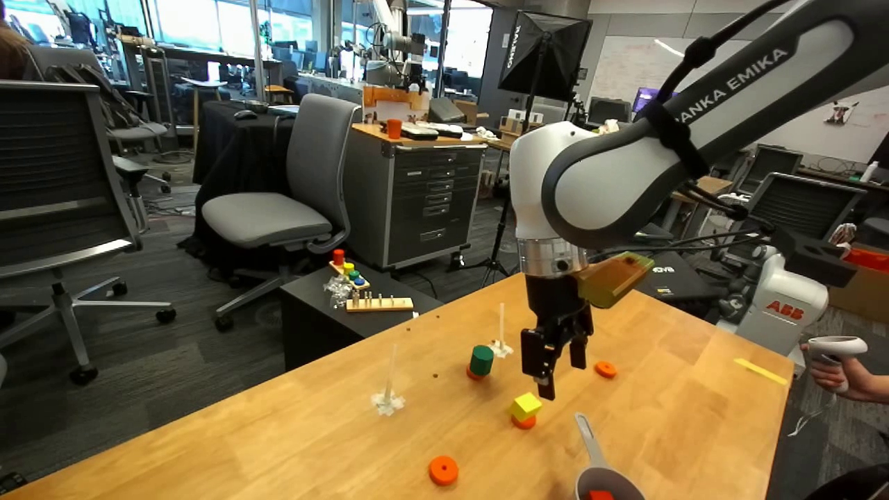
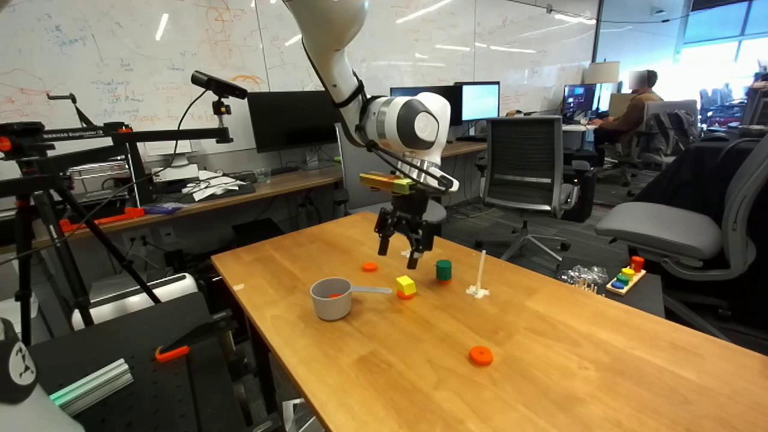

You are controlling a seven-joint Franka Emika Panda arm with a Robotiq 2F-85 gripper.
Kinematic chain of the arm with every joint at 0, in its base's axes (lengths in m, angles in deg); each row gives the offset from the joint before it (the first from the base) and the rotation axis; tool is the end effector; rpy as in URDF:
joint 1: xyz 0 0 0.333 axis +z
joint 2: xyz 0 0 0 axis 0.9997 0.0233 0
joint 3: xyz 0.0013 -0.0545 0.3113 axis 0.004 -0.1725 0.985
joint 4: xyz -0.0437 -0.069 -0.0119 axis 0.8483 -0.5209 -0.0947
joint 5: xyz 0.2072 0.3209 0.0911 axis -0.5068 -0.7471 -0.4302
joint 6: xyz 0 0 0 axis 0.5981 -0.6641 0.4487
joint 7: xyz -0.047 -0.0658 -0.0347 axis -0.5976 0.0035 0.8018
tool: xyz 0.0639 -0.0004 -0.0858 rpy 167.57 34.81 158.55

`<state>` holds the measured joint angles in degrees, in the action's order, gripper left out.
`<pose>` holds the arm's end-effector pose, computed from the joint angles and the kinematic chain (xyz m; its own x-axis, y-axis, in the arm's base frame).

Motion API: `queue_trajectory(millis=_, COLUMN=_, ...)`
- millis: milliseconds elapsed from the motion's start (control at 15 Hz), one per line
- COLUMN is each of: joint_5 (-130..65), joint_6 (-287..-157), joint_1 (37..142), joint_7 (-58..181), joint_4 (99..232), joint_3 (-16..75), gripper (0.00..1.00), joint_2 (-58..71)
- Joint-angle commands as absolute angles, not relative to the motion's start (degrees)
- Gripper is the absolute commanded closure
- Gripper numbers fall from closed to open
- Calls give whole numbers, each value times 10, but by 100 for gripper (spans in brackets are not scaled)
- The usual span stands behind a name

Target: Put all the blocks in the cup

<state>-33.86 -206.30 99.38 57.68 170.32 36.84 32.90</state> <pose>0.6079 0.1509 0.1342 0.9250 0.1055 -0.3650 0.1257 -0.9916 0.0320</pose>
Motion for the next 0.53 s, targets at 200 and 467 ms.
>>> queue_trajectory(millis=200, joint_5=-355, joint_6=-2082, joint_1=999, joint_7=572, joint_4=1664, joint_3=379, gripper=0, joint_2=368)
queue_trajectory(millis=467, joint_5=-356, joint_6=-2077, joint_1=997, joint_7=572, joint_4=1643, joint_3=376, gripper=0, joint_2=387)
